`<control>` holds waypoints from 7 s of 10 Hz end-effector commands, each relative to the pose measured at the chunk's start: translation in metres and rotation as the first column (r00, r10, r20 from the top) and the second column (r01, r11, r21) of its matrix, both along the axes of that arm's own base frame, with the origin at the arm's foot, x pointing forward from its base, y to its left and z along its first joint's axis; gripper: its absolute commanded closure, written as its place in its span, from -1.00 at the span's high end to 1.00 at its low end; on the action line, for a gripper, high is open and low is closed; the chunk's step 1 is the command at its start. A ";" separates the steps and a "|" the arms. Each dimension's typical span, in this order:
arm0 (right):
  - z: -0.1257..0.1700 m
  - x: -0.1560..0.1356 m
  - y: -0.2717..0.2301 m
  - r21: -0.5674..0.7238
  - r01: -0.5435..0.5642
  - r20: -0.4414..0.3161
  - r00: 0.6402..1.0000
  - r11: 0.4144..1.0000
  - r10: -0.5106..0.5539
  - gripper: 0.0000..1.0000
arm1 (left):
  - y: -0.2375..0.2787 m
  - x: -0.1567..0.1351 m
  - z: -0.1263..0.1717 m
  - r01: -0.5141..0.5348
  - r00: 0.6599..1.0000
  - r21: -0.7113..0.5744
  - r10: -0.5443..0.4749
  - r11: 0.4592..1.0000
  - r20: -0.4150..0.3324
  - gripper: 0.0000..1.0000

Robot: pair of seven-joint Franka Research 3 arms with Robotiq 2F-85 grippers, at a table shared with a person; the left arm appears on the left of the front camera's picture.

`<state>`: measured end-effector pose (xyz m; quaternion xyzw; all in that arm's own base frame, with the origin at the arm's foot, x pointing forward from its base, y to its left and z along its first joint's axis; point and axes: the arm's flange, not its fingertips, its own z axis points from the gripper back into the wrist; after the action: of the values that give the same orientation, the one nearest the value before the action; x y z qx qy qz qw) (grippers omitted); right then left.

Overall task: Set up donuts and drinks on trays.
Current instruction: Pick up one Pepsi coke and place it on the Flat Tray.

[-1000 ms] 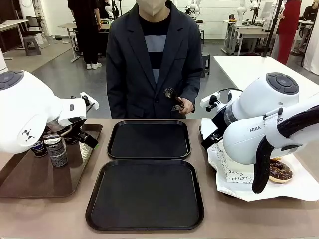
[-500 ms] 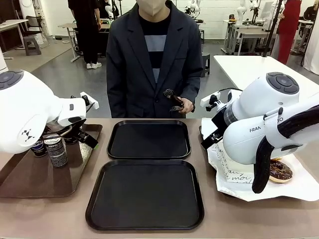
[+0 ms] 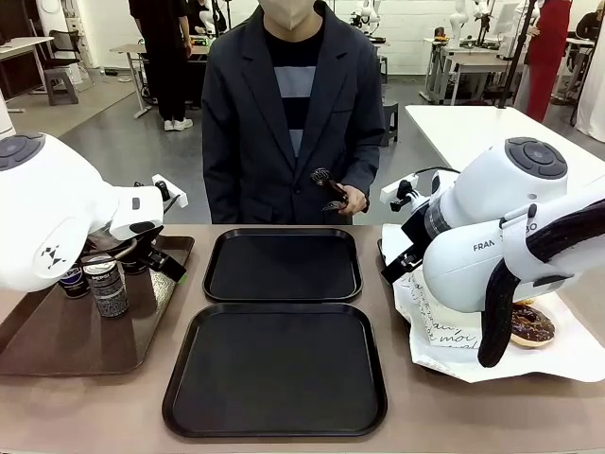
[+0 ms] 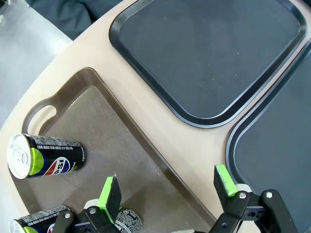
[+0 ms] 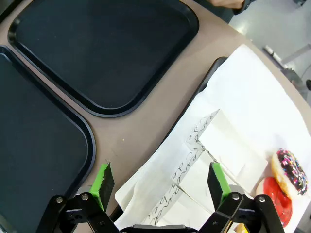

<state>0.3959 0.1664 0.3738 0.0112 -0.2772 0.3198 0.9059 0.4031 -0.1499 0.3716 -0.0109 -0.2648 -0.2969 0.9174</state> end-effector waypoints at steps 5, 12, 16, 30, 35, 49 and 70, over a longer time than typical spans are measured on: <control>0.035 -0.080 -0.015 -0.119 -0.068 -0.075 0.995 0.991 0.059 1.00 | 0.019 -0.085 0.047 0.065 0.990 0.069 -0.056 0.995 -0.131 1.00; 0.078 -0.079 -0.003 -0.140 -0.111 -0.240 0.968 0.984 0.075 1.00 | 0.014 -0.082 0.095 0.097 0.966 0.057 -0.080 0.994 -0.246 1.00; 0.086 -0.077 -0.084 0.327 0.183 -0.351 0.935 0.927 -0.062 1.00 | 0.070 -0.075 0.105 -0.121 0.963 -0.343 0.026 0.931 -0.268 1.00; 0.073 -0.137 -0.412 0.770 0.487 -0.482 0.867 0.412 -0.125 1.00 | 0.320 -0.111 0.059 -0.508 0.861 -0.808 0.209 0.299 -0.464 1.00; 0.072 -0.147 -0.414 0.755 0.510 -0.503 0.854 0.413 -0.134 1.00 | 0.336 -0.113 0.065 -0.541 0.840 -0.791 0.233 0.287 -0.490 1.00; 0.072 -0.147 -0.414 0.755 0.510 -0.503 0.854 0.413 -0.134 1.00 | 0.336 -0.113 0.065 -0.541 0.840 -0.791 0.233 0.287 -0.490 1.00; 0.072 -0.147 -0.414 0.755 0.510 -0.503 0.854 0.413 -0.134 1.00 | 0.105 0.011 0.116 -0.421 0.829 0.128 0.438 0.898 -0.349 1.00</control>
<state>0.2469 -0.2478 0.4450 0.4611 -0.2085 -0.0627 0.8602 0.4055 -0.0404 0.4910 0.0035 -0.0698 -0.1039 0.9921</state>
